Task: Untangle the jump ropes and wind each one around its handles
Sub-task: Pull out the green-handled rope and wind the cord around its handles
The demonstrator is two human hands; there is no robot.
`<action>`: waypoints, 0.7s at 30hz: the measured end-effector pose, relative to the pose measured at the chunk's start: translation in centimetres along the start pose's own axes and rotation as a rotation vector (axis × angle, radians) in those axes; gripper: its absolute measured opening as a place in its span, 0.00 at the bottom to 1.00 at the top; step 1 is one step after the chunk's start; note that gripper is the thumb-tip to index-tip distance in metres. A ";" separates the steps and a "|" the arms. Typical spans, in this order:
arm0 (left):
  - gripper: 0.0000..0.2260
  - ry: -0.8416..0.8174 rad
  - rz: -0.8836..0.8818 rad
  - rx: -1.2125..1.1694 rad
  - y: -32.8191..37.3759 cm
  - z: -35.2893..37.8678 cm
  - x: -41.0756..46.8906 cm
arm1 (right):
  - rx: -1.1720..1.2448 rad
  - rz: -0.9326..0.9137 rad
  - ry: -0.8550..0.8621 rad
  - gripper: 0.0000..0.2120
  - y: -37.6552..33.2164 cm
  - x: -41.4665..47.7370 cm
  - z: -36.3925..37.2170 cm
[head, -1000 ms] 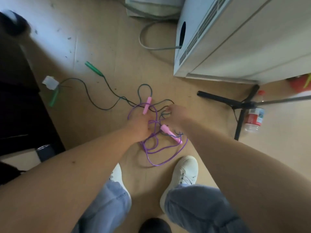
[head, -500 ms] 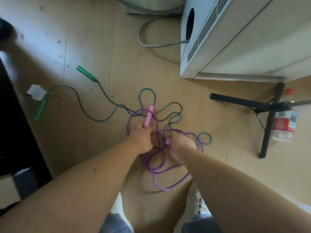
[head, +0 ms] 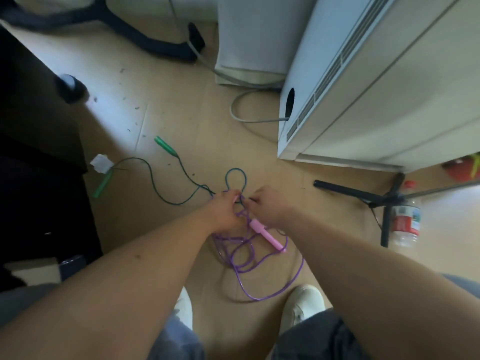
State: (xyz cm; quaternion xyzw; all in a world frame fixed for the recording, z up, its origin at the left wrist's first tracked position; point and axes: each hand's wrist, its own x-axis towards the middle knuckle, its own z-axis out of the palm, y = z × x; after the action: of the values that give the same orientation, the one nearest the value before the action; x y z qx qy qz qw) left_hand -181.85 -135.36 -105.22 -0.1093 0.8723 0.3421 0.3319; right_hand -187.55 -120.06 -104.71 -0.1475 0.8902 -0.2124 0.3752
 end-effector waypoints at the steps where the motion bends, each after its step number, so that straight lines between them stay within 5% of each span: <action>1: 0.30 0.028 0.024 -0.017 1.0 -0.8 -0.7 | 0.037 -0.054 0.018 0.19 -1.3 -0.7 -1.2; 3: 0.18 0.098 0.062 -0.044 2.8 -2.1 -2.0 | 0.174 -0.123 0.056 0.17 -4.0 -2.6 -3.8; 7: 0.21 0.178 0.089 -0.102 5.6 -3.6 -5.6 | 0.585 -0.138 0.224 0.18 -8.3 -7.8 -8.0; 11: 0.08 0.220 0.172 -0.063 7.8 -3.6 -10.8 | 0.897 -0.190 0.216 0.17 -11.1 -13.8 -10.4; 18: 0.10 0.431 0.272 -0.265 11.4 -2.6 -18.4 | 0.798 -0.394 0.308 0.09 -14.8 -22.9 -13.6; 21: 0.10 0.438 0.338 -0.158 12.6 -3.2 -20.8 | 0.649 -0.483 0.324 0.07 -16.6 -26.1 -15.0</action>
State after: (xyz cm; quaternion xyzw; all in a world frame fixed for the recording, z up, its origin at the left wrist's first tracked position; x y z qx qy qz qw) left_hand -173.01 -128.87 -83.26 -0.0589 0.8998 0.4276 0.0644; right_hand -179.19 -119.38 -71.36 -0.1907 0.7645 -0.5833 0.1972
